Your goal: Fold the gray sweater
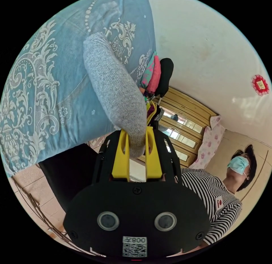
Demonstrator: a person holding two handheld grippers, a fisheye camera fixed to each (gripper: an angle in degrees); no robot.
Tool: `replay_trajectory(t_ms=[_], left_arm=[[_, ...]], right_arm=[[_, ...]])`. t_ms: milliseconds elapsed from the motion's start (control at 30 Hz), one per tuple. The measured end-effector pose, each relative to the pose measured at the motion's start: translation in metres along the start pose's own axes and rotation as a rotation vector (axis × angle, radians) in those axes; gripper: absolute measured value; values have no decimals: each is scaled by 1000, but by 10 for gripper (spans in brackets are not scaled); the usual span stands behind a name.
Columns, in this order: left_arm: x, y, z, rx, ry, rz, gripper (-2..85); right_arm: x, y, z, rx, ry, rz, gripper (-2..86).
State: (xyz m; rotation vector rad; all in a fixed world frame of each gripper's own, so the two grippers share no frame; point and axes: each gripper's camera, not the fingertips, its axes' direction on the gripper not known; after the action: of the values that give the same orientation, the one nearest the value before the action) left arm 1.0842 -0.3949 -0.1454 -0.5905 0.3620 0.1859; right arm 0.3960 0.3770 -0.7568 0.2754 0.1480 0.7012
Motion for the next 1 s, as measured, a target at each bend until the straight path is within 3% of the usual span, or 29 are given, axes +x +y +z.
replay_trajectory(t_ms=[333, 600, 867, 1000], left_arm=[[172, 22, 14, -104, -4, 81, 95], [348, -22, 66, -60, 45, 217, 94], [647, -113, 172, 101, 71, 628, 93], [774, -146, 230, 200, 46, 785, 94]], right_arm=[[-54, 56, -124, 78, 68, -91, 27], [-96, 27, -285, 185, 89, -268, 24], [-194, -48, -554, 332, 120, -682, 20], [-228, -81, -667, 378, 194, -781, 21]])
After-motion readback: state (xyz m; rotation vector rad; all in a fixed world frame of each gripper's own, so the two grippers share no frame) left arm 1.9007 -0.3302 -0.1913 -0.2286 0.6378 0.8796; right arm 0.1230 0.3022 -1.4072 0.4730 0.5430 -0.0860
